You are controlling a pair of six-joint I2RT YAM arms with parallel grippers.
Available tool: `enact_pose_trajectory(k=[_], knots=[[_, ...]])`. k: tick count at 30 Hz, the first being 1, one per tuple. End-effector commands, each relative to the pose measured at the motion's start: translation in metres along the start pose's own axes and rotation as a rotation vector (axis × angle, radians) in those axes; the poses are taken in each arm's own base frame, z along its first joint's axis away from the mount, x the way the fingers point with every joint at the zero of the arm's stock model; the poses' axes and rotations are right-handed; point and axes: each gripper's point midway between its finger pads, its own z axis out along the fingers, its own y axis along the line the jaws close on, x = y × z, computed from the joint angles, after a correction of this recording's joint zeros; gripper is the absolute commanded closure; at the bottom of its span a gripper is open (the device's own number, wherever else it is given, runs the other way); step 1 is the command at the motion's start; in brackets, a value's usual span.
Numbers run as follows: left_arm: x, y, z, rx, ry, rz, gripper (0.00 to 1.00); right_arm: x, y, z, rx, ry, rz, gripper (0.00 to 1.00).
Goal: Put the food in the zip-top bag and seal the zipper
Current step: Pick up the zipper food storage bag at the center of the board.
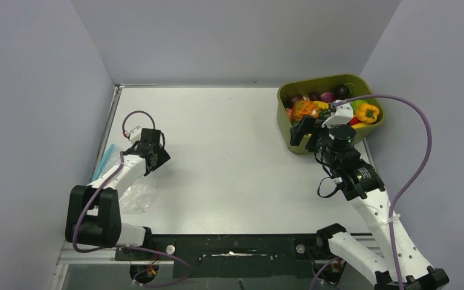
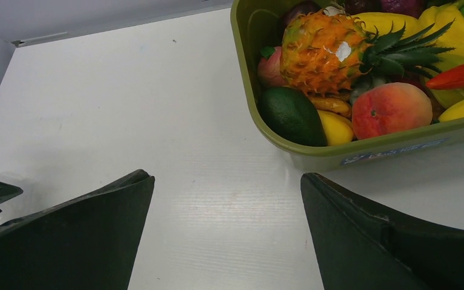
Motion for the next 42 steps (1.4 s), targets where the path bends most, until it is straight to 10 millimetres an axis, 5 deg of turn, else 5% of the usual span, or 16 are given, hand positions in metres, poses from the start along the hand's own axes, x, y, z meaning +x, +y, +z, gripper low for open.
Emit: enact_pose_trajectory(k=[1,14,22,24,36,42], knots=[[0.009,-0.013,0.007,0.038,0.022,-0.004,0.39,-0.011,0.002,-0.001,-0.004,-0.047,0.016,0.03],[0.038,-0.018,0.02,0.026,0.078,0.102,0.57,-0.008,0.002,-0.005,-0.01,-0.045,0.028,0.02],[0.041,-0.033,0.015,0.109,0.087,0.105,0.86,-0.009,0.001,-0.008,-0.007,-0.055,0.043,0.02],[0.039,-0.042,0.006,0.149,0.076,0.11,1.0,-0.008,0.004,-0.009,-0.026,-0.053,0.06,0.02],[0.018,-0.104,-0.066,0.464,0.031,0.143,1.0,-0.005,0.029,-0.012,-0.172,-0.075,0.099,0.01],[0.011,-0.128,-0.108,0.634,0.052,0.16,1.0,-0.005,0.057,-0.019,-0.388,-0.18,0.004,0.06]])
